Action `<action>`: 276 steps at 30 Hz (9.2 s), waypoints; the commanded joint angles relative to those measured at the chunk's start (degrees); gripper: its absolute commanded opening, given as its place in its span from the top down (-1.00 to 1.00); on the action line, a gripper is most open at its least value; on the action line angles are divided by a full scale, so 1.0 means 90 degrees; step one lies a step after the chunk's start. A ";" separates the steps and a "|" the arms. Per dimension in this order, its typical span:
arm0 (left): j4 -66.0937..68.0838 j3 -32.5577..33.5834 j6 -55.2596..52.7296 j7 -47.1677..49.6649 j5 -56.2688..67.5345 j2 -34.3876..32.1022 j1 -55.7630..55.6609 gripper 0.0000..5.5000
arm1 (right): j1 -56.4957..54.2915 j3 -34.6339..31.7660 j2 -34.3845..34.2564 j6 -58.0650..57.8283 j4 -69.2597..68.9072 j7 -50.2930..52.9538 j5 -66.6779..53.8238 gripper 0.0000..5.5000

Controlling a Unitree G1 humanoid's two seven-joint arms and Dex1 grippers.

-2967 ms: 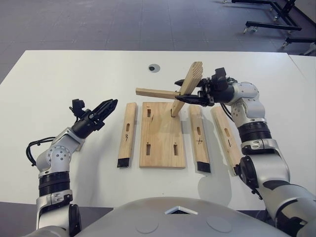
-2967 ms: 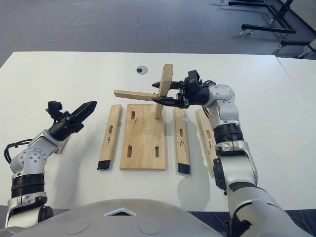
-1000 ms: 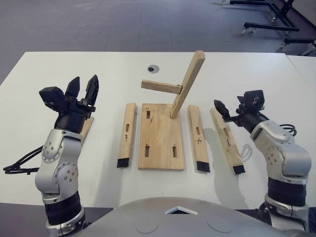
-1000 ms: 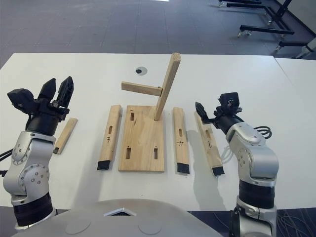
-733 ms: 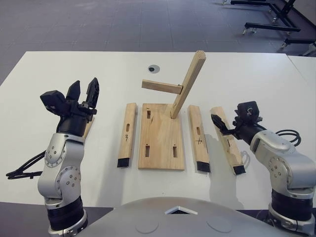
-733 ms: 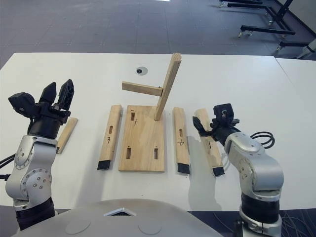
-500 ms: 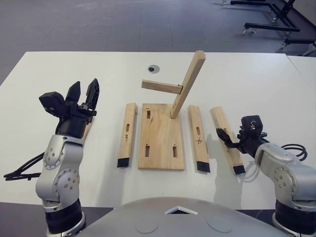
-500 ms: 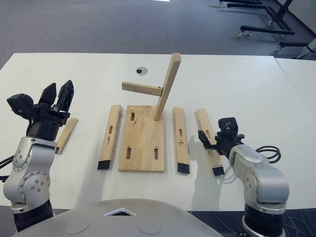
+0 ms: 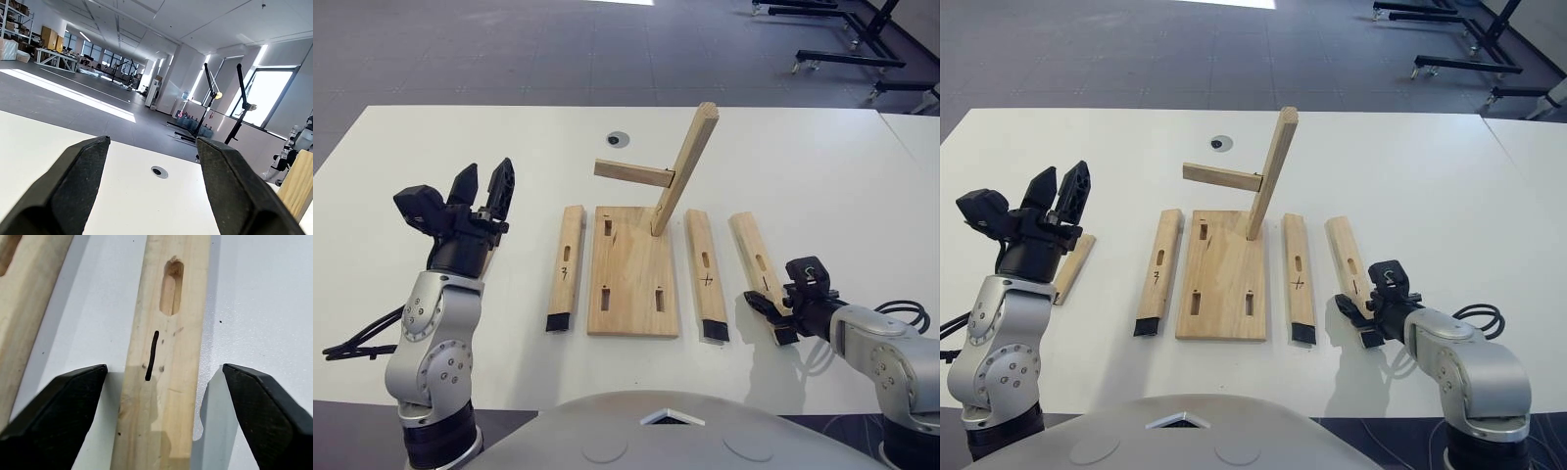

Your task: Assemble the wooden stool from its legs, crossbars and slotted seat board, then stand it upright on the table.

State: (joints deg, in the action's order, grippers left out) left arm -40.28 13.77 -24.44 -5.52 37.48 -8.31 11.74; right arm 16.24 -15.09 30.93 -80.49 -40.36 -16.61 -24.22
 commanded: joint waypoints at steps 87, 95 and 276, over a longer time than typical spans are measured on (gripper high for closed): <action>0.1920 -0.0586 -0.1189 -0.4728 0.2985 -0.1789 -0.2516 0.24 | -0.4584 0.2851 -0.1129 0.4770 0.3117 -0.4764 -0.2184 0.27; 0.1960 -0.0540 -0.1094 -0.4886 0.2933 -0.1698 -0.2448 0.25 | -0.4569 0.2961 -0.1066 0.4813 0.3152 -0.4675 -0.1928 0.27; 0.8105 -0.0197 0.3211 -0.8412 -0.0628 -0.0465 -0.4011 0.27 | -0.5551 0.2674 0.0735 0.5286 0.5521 -0.5706 -0.0367 -0.52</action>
State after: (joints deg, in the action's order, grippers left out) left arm 34.23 8.95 4.67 -85.14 29.04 -11.53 -24.47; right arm -39.40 4.37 36.73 -29.76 6.22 -66.38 -31.62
